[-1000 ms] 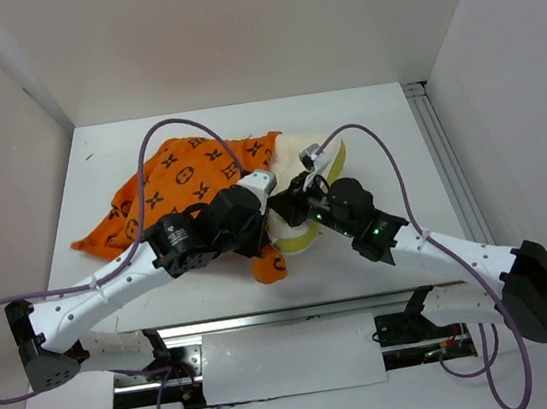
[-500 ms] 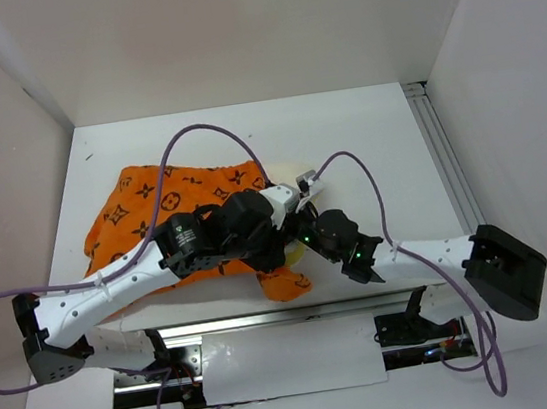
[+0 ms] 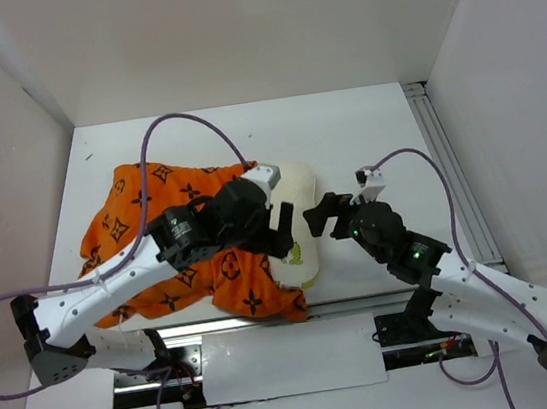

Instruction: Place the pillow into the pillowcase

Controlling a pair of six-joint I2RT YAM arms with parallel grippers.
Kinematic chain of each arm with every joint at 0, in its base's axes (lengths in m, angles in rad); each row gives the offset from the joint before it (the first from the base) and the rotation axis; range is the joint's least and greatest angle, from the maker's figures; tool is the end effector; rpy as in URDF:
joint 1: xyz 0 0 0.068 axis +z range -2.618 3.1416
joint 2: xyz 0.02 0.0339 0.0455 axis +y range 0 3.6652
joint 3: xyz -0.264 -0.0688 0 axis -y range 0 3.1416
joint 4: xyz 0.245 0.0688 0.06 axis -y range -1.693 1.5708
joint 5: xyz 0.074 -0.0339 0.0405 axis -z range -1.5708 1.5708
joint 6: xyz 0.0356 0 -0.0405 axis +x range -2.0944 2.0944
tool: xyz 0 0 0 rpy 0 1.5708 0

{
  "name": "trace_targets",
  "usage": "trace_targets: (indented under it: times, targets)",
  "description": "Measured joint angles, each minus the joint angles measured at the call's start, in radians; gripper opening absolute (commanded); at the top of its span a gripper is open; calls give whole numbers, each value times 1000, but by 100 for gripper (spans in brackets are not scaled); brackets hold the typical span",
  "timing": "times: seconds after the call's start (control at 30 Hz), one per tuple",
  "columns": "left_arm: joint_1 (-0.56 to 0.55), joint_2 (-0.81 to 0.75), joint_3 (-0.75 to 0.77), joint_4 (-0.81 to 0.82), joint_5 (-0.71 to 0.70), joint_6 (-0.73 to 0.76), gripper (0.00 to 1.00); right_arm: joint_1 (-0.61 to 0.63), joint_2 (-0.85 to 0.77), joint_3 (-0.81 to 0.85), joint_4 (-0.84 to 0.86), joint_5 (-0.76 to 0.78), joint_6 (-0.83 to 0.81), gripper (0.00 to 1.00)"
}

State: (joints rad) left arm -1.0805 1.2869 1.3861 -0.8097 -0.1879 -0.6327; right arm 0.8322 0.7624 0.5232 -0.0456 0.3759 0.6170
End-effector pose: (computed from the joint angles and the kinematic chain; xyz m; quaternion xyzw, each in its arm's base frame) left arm 0.1314 -0.2320 0.3798 0.1628 0.8910 -0.2579 0.3364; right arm 0.1336 0.1273 0.2660 0.0270 0.7937 0.2785 0.5402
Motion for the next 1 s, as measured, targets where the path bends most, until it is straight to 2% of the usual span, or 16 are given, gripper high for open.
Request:
trace_targets:
  times: [0.13,0.23,0.3,0.37,0.4,0.5,0.6,0.77,0.83,0.87,0.9,0.97,1.0]
  targets:
    - [149,118,103,-20,-42,-8,91,-103,60,32,-54,8,-18,100]
    - [261,289,216,-35,-76,4,83,-214,197,101,-56,-24,-27,100]
    - [309,425,319,-48,-97,18,74,-291,287,135,-41,-76,-30,100]
    - [341,560,424,-69,-124,31,73,-369,370,167,-21,-142,-29,100]
    - [355,624,477,-82,-137,37,67,-397,404,179,-10,-171,-27,100]
    - [392,767,587,-113,-161,60,63,-463,506,221,23,-254,-23,100]
    - [428,840,640,-153,-185,78,63,-468,591,264,61,-318,-23,100]
    - [473,850,635,-184,-217,80,61,-468,695,314,114,-391,-31,100]
    - [488,850,627,-182,-219,85,51,-468,735,321,146,-418,-30,100]
    - [491,850,623,-179,-217,87,42,-468,755,322,161,-432,-29,100]
    - [492,851,621,-176,-212,92,25,-468,770,322,169,-445,-29,100]
    - [492,856,621,-166,-196,108,3,-468,808,322,196,-479,-22,98]
    - [492,860,621,-159,-188,111,0,-468,825,322,209,-494,-16,95]
